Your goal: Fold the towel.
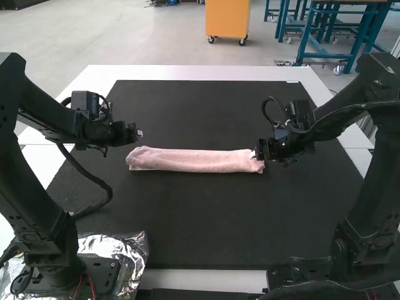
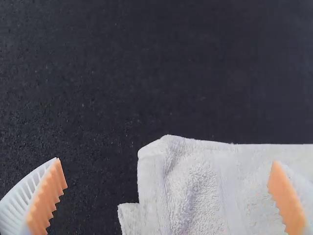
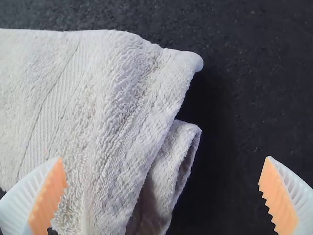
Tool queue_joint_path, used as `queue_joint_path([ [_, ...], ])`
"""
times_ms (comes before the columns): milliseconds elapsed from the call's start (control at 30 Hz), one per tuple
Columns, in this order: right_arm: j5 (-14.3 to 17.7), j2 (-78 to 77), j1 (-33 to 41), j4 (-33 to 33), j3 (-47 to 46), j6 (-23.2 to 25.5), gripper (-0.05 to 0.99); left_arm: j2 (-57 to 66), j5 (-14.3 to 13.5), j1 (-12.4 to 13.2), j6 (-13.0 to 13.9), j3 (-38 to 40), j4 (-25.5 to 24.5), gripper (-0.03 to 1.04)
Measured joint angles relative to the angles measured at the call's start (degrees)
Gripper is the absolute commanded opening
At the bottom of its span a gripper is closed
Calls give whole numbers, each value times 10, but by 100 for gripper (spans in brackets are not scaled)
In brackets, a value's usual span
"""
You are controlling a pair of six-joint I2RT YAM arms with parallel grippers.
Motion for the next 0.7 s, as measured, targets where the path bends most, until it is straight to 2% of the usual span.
queue_joint_path([
  [267,2,16,9,15,0,0,90,-7,1,0,-18,1,0,97],
  [367,2,18,14,21,0,0,82,-7,1,0,-21,1,0,97],
  [400,2,20,16,25,0,0,77,-7,1,0,-21,1,0,97],
  [433,1,24,17,29,0,0,67,-7,1,0,-21,1,0,97],
  [467,1,29,19,31,0,-1,49,-7,1,0,-21,1,-1,97],
  [533,7,39,19,38,1,-3,-4,-7,1,0,-21,1,-4,97],
  [700,-8,45,17,37,3,-7,-3,-7,1,0,-21,1,-6,97],
])
